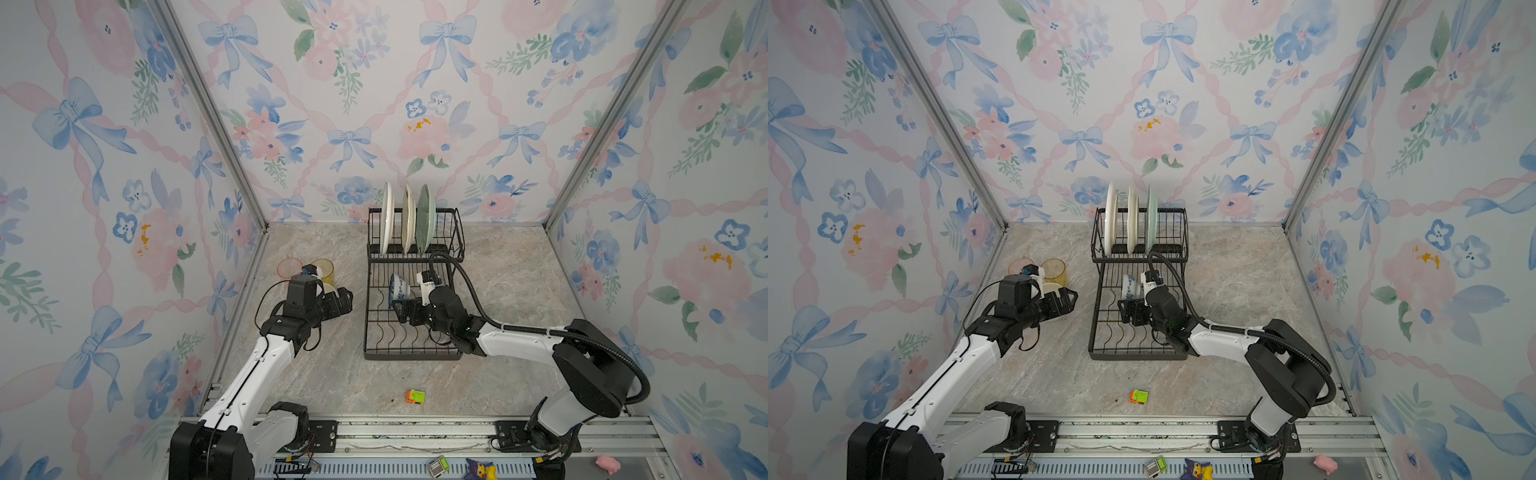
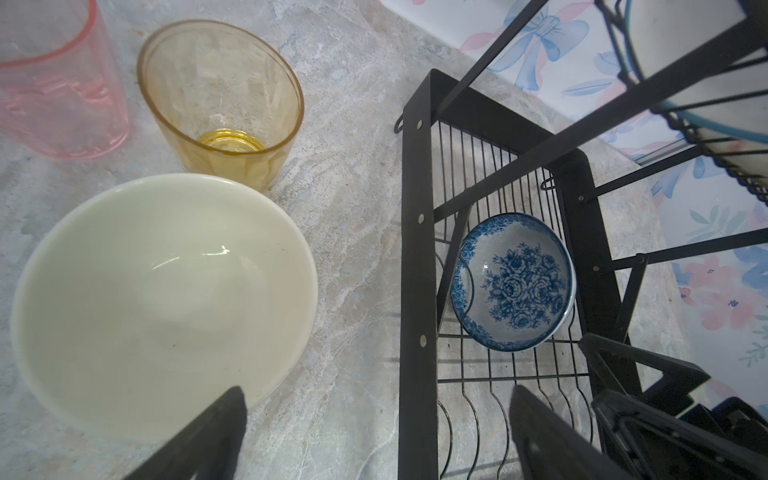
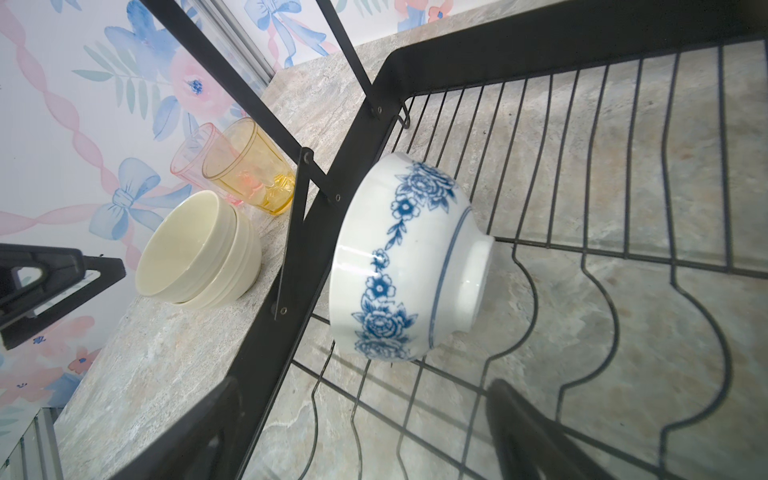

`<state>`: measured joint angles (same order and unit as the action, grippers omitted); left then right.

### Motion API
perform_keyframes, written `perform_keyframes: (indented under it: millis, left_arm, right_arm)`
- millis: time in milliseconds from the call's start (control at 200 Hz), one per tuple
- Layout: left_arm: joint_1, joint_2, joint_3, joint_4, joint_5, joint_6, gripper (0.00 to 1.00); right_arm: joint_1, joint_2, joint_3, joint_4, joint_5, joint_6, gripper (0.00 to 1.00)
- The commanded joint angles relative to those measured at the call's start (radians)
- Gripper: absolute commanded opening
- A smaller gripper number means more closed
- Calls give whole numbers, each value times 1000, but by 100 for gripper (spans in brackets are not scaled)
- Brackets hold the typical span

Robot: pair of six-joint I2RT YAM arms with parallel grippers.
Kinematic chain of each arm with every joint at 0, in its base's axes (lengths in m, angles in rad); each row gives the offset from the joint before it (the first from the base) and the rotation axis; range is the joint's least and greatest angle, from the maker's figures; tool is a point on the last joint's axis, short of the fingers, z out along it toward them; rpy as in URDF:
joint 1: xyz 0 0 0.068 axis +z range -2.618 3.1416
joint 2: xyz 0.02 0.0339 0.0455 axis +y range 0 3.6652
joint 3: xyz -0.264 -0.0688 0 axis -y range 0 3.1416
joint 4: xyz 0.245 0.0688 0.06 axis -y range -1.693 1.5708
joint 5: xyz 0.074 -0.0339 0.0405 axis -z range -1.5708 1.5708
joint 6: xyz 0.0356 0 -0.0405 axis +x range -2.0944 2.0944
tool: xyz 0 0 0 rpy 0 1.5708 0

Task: Unload the mixed dishes from the dish rack
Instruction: 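Release the bowl with the left gripper while the right reaches toward the floral bowl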

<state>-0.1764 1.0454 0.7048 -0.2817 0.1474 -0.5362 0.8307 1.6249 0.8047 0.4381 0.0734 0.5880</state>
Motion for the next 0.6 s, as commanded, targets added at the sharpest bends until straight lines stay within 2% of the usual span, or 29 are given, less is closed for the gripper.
perform_keyframes:
  millis: [0, 595]
  left_arm:
    - [-6, -11, -9, 14, 15, -8, 98]
    - [-15, -7, -9, 15, 26, -18, 98]
  right_arm:
    - [-8, 25, 20, 49, -14, 0, 93]
    - [-7, 120, 37, 120, 25, -43, 85]
